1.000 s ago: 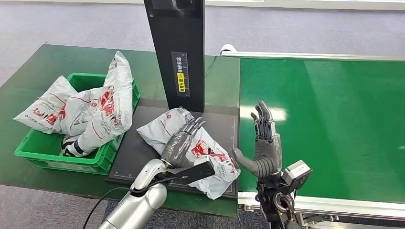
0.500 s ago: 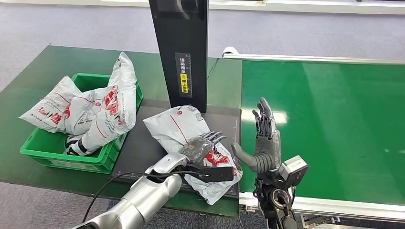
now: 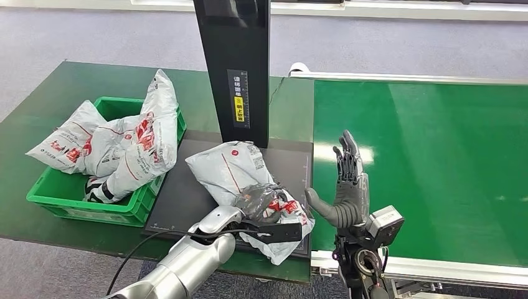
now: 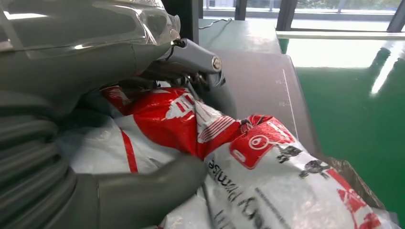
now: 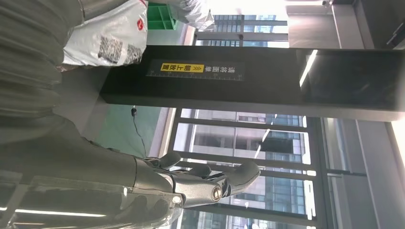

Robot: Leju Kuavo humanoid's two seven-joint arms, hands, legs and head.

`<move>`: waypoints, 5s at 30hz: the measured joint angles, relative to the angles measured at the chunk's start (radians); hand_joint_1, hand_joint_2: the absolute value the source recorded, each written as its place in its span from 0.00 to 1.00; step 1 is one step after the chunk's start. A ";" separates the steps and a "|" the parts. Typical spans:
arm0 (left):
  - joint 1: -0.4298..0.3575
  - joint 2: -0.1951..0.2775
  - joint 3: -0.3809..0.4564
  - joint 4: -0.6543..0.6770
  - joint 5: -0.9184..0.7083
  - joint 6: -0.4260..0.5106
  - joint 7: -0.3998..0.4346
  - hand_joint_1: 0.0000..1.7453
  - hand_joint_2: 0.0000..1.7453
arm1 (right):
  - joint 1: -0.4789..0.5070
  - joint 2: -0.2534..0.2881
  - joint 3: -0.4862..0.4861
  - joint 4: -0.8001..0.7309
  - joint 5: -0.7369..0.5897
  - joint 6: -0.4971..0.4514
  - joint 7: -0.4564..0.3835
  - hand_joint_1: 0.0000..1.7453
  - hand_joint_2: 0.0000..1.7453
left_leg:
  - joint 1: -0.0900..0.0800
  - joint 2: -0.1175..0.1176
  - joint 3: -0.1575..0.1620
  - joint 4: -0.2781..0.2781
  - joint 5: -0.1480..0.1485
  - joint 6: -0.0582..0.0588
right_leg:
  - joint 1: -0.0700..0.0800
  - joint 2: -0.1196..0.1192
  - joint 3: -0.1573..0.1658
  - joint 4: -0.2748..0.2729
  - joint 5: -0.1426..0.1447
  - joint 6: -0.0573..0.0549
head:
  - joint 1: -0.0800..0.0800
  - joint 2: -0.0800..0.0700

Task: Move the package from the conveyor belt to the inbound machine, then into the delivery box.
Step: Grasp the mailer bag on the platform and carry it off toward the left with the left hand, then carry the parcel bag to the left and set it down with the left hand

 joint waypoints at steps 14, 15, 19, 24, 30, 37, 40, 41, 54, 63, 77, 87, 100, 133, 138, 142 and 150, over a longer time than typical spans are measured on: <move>0.027 0.020 0.027 -0.039 -0.006 0.012 0.002 1.00 1.00 | 0.018 0.001 -0.020 -0.018 0.005 0.002 0.007 0.00 1.00 | 0.001 0.001 -0.004 0.000 0.000 0.000 | 0.001 0.001 -0.005 0.000 0.000 0.000 | 0.000 0.000; 0.028 0.021 0.028 -0.039 -0.006 0.014 0.002 1.00 1.00 | 0.018 0.001 -0.020 -0.019 0.005 0.002 0.007 0.00 1.00 | 0.001 0.001 -0.004 0.000 0.000 0.000 | 0.001 0.001 -0.005 0.000 0.000 0.000 | 0.000 0.000; 0.035 0.023 0.035 -0.045 -0.006 0.017 0.006 1.00 1.00 | 0.020 0.001 -0.024 -0.019 0.005 0.003 0.008 0.00 1.00 | 0.001 0.001 -0.004 0.000 0.000 0.000 | 0.001 0.001 -0.005 0.000 0.000 0.000 | 0.000 0.000; 0.045 0.024 0.052 -0.055 -0.008 0.016 0.011 1.00 1.00 | 0.022 0.001 -0.029 -0.019 0.005 0.004 0.013 0.00 1.00 | 0.001 0.002 -0.004 0.000 0.000 0.000 | 0.001 0.002 -0.005 0.000 0.000 0.000 | 0.000 0.000; 0.156 0.054 0.114 -0.208 0.019 0.370 -0.073 1.00 1.00 | 0.051 -0.002 -0.032 -0.049 -0.009 0.006 0.015 0.00 1.00 | 0.001 0.006 -0.006 0.000 0.000 -0.001 | 0.002 0.006 -0.011 0.001 0.001 -0.001 | 0.000 0.000; 0.335 0.084 0.238 -0.601 0.131 0.645 -0.457 1.00 1.00 | 0.080 -0.021 -0.032 -0.085 -0.053 -0.016 0.013 0.00 1.00 | 0.002 0.006 -0.015 0.000 0.001 -0.001 | 0.002 0.005 -0.018 0.001 0.001 -0.001 | 0.000 0.000; 0.387 0.065 0.308 -0.735 0.178 0.646 -0.566 1.00 1.00 | 0.085 -0.030 -0.030 -0.085 -0.067 -0.030 0.006 0.00 1.00 | 0.001 0.006 -0.016 0.000 0.000 0.000 | 0.002 0.005 -0.020 0.000 0.001 -0.001 | 0.000 0.000; 0.399 0.062 0.324 -0.775 0.190 0.646 -0.574 1.00 1.00 | 0.087 -0.032 -0.029 -0.085 -0.069 -0.032 0.004 0.00 1.00 | 0.001 0.006 -0.016 0.000 0.000 0.000 | 0.001 0.005 -0.020 0.000 0.001 -0.001 | 0.000 0.000; 0.441 0.053 0.396 -1.210 0.234 0.646 -0.584 1.00 1.00 | 0.094 -0.046 -0.018 -0.085 -0.082 -0.049 0.002 0.00 1.00 | 0.002 0.006 -0.016 0.000 0.000 -0.001 | 0.002 0.005 -0.020 0.000 0.001 -0.001 | 0.000 0.000; 0.323 0.046 0.586 -1.199 0.194 0.645 -0.584 1.00 1.00 | 0.100 -0.048 -0.003 -0.085 -0.082 -0.050 0.000 0.00 1.00 | 0.002 0.006 -0.016 0.000 0.001 -0.001 | 0.002 0.006 -0.020 0.001 0.002 -0.002 | 0.000 0.000; 0.294 0.041 0.634 -1.177 0.192 0.645 -0.584 1.00 1.00 | 0.101 -0.048 0.000 -0.085 -0.082 -0.051 0.000 0.00 1.00 | 0.002 0.006 -0.016 0.000 0.001 -0.001 | 0.002 0.006 -0.021 0.001 0.002 -0.002 | 0.000 0.000; 0.057 0.055 0.848 -0.914 -0.029 0.644 -0.465 1.00 1.00 | 0.103 -0.048 0.008 -0.087 -0.081 -0.058 0.001 0.00 1.00 | 0.002 0.006 -0.015 0.000 0.003 -0.001 | 0.003 0.005 -0.020 0.001 0.003 -0.003 | 0.000 0.000; -0.102 0.105 1.148 -0.802 0.173 0.647 -0.580 1.00 1.00 | 0.162 -0.048 -0.002 -0.147 -0.069 -0.062 0.030 0.00 1.00 | 0.002 0.009 -0.019 0.000 0.003 -0.003 | 0.004 0.010 -0.025 0.002 0.004 -0.004 | 0.000 0.000; -0.313 0.273 0.838 0.123 -0.424 0.226 0.314 1.00 1.00 | 0.172 -0.043 -0.031 -0.174 -0.008 -0.013 0.056 0.00 1.00 | 0.002 0.007 -0.019 0.000 0.006 -0.004 | 0.003 0.007 -0.025 0.002 0.006 -0.005 | 0.000 0.000; -0.317 0.281 0.831 0.140 -0.424 0.225 0.314 1.00 1.00 | 0.171 -0.041 -0.032 -0.165 -0.008 -0.012 0.056 0.00 1.00 | 0.002 0.007 -0.018 0.000 0.006 -0.004 | 0.003 0.007 -0.023 0.002 0.006 -0.005 | 0.000 0.000; -0.318 0.284 0.829 0.146 -0.424 0.224 0.315 0.56 1.00 | 0.171 -0.038 -0.032 -0.162 -0.007 -0.012 0.056 0.00 1.00 | 0.002 0.007 -0.018 0.000 0.006 -0.004 | 0.003 0.007 -0.023 0.002 0.006 -0.005 | 0.000 0.000; -0.287 0.293 0.826 0.133 -0.336 0.452 0.257 0.00 0.00 | 0.168 -0.037 -0.033 -0.161 -0.005 -0.007 0.058 0.00 1.00 | 0.002 0.007 -0.018 0.000 0.006 -0.004 | 0.003 0.008 -0.024 0.003 0.006 -0.005 | 0.000 0.000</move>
